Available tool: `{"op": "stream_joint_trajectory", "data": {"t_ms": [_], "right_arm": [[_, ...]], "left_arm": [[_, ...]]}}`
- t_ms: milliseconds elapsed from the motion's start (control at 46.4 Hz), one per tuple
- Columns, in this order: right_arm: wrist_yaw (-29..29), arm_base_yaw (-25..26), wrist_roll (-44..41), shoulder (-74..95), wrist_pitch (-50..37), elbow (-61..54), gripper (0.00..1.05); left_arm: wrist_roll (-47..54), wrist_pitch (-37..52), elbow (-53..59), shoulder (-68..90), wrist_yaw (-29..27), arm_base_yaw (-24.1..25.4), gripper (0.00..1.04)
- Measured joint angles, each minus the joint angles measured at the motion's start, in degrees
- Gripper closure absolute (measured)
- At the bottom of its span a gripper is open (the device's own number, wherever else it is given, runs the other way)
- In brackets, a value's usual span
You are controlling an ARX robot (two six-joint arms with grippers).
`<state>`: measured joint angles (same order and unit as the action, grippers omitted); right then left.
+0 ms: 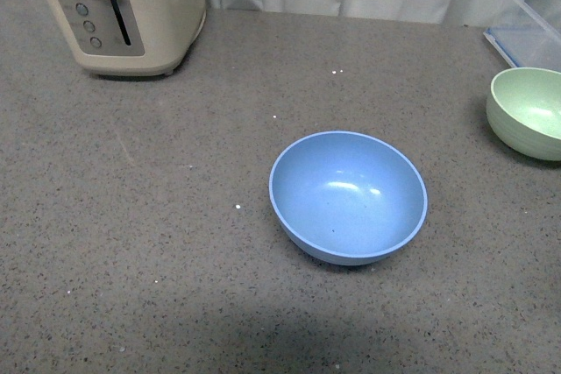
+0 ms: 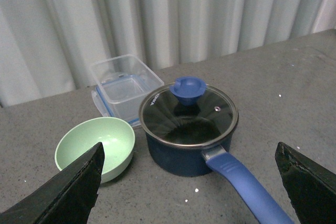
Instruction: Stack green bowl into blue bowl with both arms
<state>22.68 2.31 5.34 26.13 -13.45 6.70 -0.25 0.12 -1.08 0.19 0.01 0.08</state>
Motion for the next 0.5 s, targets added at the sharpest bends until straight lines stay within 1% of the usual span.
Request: {"op": "stream_joint_trajectory", "data": {"t_ms": [86,108,215,237,280,345,495], "right_arm": [[-9.5,6.1,-3.6,13.8,-7.7,5.1,0.09],[-10.8,7.0,-4.2,16.2,-8.4,6.3,0.09],[-19.1,10.3,-8.6,27.1,-10.5,12.3,0.09],[-21.6,10.9,-10.1,29.9,-10.6,14.1,0.09],[-24.7,11.3,-13.2,34.9,-12.3,17.2,0.09],[-30.1,11.3,-18.5,40.2,-10.3,22.3,0.09],[-38.4,10.3,-26.3,47.6,-1.7,29.2,0.09]], "left_arm": [[0.0,0.0,0.0,0.0,0.0,0.0,0.06],[0.0,0.0,0.0,0.0,0.0,0.0,0.06],[0.0,0.0,0.0,0.0,0.0,0.0,0.06],[0.0,0.0,0.0,0.0,0.0,0.0,0.06],[0.0,0.0,0.0,0.0,0.0,0.0,0.06],[0.0,0.0,0.0,0.0,0.0,0.0,0.06],[0.0,0.0,0.0,0.0,0.0,0.0,0.06]]}}
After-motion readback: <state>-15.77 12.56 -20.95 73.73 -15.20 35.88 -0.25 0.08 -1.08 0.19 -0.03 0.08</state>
